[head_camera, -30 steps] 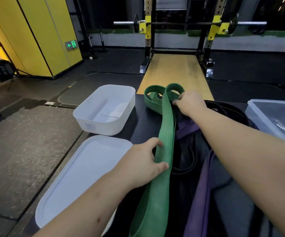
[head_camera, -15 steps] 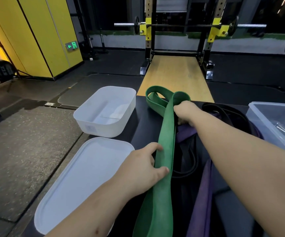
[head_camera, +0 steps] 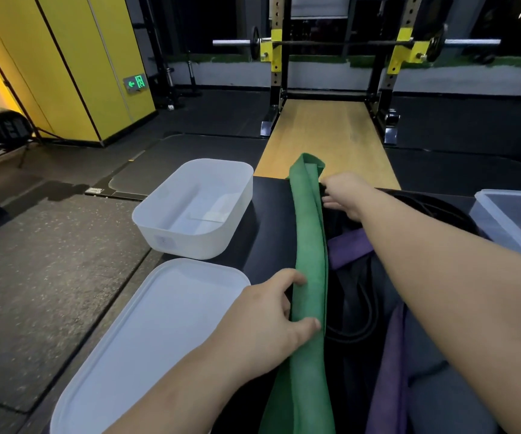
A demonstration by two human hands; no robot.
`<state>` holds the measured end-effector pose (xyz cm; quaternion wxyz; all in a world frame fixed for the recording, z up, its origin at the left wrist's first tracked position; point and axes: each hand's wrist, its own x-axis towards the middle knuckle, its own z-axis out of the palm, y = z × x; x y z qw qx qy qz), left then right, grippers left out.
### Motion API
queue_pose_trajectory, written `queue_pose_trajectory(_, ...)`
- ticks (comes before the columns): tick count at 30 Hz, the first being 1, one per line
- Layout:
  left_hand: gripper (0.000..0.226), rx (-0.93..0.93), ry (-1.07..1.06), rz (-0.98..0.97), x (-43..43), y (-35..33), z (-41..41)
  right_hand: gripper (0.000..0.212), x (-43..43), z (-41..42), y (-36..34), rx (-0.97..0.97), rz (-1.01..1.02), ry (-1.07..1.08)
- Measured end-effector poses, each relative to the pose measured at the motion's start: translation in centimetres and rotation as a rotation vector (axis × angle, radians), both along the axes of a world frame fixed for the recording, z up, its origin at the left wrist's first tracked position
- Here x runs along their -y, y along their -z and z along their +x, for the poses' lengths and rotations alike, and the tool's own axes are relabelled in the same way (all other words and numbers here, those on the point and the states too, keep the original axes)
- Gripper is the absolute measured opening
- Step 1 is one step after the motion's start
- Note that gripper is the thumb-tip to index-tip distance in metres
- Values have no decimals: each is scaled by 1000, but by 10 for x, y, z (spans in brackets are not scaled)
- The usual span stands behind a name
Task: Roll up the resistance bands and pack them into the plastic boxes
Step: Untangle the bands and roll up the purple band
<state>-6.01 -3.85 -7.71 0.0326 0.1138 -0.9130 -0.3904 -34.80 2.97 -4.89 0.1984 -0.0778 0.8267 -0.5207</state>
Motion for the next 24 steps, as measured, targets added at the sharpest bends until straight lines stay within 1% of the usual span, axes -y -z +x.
queue_pose_trajectory(5,44,-11,-42,34,-4,-2,2,29,-12,13,8,0,77,-85)
queue_pose_trajectory(8,51,2,-80,152,-7,1,10,33,-21,33,6,44,168,-164)
queue_pose_trajectory(10,56,5,-100,248,-9,3,18,31,-27,47,4,51,220,-234)
queue_pose_trajectory(11,58,-1,-103,278,-10,2,22,33,-28,52,4,30,194,-251)
queue_pose_trajectory(12,57,-16,-105,302,-12,1,27,41,-29,58,3,-6,122,-243)
queue_pose_trajectory(13,55,-43,-109,331,-14,-1,31,51,-28,62,2,-38,-14,-223)
queue_pose_trajectory(14,53,-76,-117,371,-15,-3,36,56,-28,67,-1,-44,-174,-200)
queue_pose_trajectory(15,50,-102,-127,412,-15,-5,39,55,-27,72,-4,-22,-305,-178)
queue_pose_trajectory(16,48,-112,-139,431,-14,-7,43,51,-25,78,-5,-19,-328,-178)
queue_pose_trajectory(17,44,-103,-150,417,-14,-8,46,47,-24,82,-3,-47,-257,-171)
queue_pose_trajectory(19,36,-57,-167,318,-12,-8,51,44,-23,94,-1,-167,117,-198)
queue_pose_trajectory(20,33,-34,-178,270,-11,-8,53,42,-24,100,0,-227,268,-197)
queue_pose_trajectory(21,31,-22,-190,244,-11,-7,55,42,-26,106,-2,-252,331,-187)
queue_pose_trajectory(22,30,-19,-202,234,-10,-7,57,41,-27,113,-6,-268,351,-190)
queue_pose_trajectory(24,29,-22,-218,216,-10,-7,60,36,-30,129,-15,-341,421,-244)
